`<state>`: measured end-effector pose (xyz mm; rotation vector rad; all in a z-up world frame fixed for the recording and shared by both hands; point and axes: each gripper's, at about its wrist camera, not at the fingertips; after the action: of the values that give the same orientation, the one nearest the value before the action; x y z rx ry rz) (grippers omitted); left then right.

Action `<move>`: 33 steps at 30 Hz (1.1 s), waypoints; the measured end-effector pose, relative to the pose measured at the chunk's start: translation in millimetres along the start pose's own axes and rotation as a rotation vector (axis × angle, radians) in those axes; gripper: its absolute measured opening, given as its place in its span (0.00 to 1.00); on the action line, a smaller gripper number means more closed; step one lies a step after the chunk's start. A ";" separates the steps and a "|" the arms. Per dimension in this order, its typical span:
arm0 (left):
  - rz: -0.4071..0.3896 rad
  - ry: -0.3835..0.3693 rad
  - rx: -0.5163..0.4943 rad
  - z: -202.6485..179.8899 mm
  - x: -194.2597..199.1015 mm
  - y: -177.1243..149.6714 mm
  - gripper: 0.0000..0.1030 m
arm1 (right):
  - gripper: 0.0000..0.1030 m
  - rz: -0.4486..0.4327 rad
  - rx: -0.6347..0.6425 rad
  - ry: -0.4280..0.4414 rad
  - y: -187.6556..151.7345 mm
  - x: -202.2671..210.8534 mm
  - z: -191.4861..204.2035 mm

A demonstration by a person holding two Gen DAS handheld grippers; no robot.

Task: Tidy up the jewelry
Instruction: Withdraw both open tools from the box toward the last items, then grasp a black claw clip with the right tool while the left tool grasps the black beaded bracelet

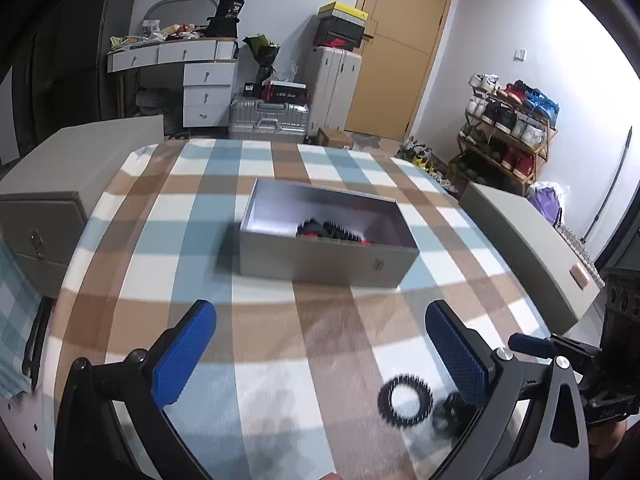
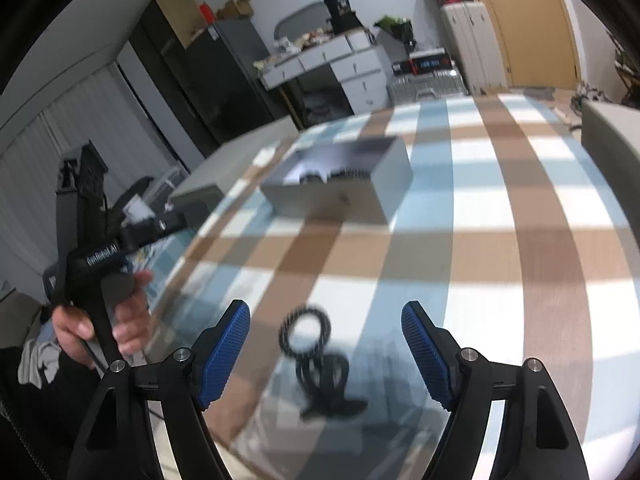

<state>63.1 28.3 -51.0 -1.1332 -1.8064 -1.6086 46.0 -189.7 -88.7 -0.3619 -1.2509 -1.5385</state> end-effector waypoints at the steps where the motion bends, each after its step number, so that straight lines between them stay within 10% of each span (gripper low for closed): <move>1: 0.006 0.001 0.002 -0.2 -0.7 -4.6 0.99 | 0.76 0.007 -0.002 -0.002 -3.8 -1.8 0.0; 12: 0.087 0.048 -0.025 3.1 -8.3 -48.1 0.99 | 0.75 0.073 0.017 -0.046 -26.8 -29.8 10.6; 18: 0.090 0.067 -0.013 10.4 -4.6 -53.4 0.99 | 0.60 0.090 0.022 -0.071 -23.8 -35.9 13.3; 22: 0.103 0.076 -0.029 8.5 -5.8 -54.9 0.99 | 0.31 0.109 0.028 -0.076 -23.3 -39.4 14.8; 33: 0.115 0.048 -0.075 -1.1 -5.2 -53.1 0.99 | 0.30 0.080 0.031 -0.027 -25.4 -30.6 17.1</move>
<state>22.5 27.3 -85.6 -1.1981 -1.6324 -1.6344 29.9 -162.2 -118.1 -0.4095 -1.2647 -1.4490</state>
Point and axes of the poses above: each gripper's, at about its wrist camera, not at the fingertips, and x roughly against the way its jaws point, z to its left, y to its top, and after that the axes turned 13 degrees about z, right-handed
